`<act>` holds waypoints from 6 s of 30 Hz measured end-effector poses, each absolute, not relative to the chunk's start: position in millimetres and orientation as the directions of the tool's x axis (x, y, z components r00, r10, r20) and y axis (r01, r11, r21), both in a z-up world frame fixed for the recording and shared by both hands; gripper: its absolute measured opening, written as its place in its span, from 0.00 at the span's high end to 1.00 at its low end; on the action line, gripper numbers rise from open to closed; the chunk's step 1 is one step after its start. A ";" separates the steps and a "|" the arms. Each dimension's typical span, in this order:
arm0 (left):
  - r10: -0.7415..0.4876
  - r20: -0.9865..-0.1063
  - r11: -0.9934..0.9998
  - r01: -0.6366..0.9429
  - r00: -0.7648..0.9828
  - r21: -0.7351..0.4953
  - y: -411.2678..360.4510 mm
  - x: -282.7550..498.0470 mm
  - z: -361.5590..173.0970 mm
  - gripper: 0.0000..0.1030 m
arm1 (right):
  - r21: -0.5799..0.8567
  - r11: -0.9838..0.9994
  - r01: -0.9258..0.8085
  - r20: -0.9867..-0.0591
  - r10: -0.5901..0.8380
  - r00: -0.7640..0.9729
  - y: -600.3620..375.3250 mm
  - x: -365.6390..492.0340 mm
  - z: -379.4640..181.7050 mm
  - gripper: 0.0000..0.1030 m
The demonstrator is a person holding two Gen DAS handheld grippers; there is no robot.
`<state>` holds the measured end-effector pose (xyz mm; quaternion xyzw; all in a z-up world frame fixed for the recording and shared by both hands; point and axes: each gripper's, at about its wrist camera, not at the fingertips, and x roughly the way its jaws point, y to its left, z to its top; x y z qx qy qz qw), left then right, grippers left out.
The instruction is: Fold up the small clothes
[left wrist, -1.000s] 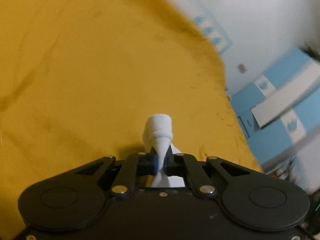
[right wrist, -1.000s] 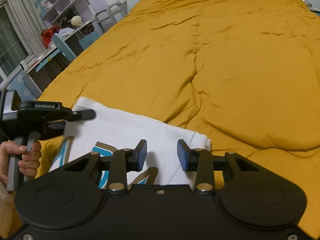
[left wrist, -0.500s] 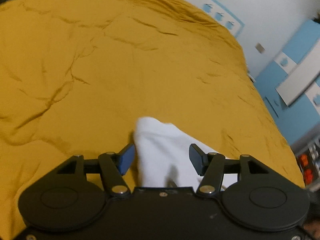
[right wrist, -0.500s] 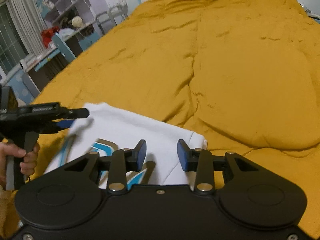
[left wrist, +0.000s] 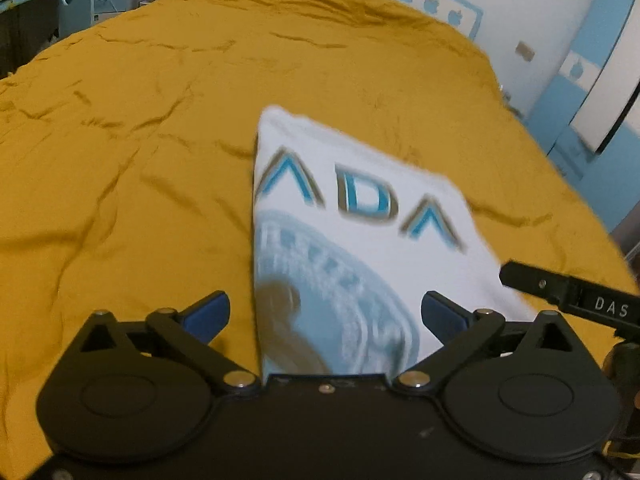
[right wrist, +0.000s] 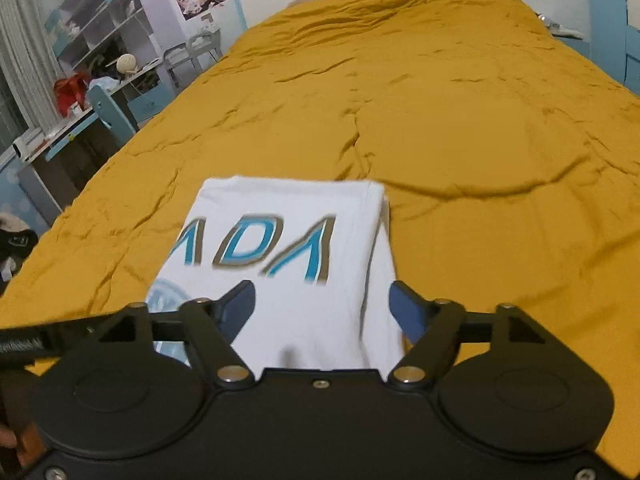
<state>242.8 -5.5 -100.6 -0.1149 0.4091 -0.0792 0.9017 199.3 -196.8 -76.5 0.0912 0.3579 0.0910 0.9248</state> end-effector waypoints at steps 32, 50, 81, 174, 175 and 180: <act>-0.298 -0.688 0.940 0.077 0.661 -0.333 -18.6 220.2 -117.2 0.05 | 0.180 0.974 -0.139 -0.670 0.225 0.707 -185.1 154.9 -104.9 0.59; -0.255 -0.676 0.962 0.108 0.692 -0.252 -23.0 295.6 -87.8 0.00 | 0.118 0.974 -0.191 -0.588 0.223 0.777 -185.8 226.6 -69.0 0.48; -0.135 -0.771 0.982 -0.017 0.622 -0.186 -7.3 406.6 -137.6 0.00 | 0.098 0.979 -0.177 -0.646 0.198 0.737 -171.4 340.4 -92.1 0.50; -0.090 -0.682 0.979 -0.061 0.726 -0.195 -11.0 -17.7 23.3 0.00 | 0.033 0.981 -0.190 -0.594 0.172 0.786 -181.7 -20.8 34.7 0.00; -0.093 -0.683 0.978 -0.061 0.725 -0.199 -10.8 -19.1 23.6 0.00 | 0.035 0.981 -0.189 -0.593 0.172 0.786 -181.5 -22.2 35.2 0.00; -0.096 -0.684 0.978 -0.058 0.723 -0.199 -13.9 -24.1 25.9 0.00 | 0.036 0.982 -0.183 -0.590 0.169 0.789 -182.5 -26.4 36.6 0.00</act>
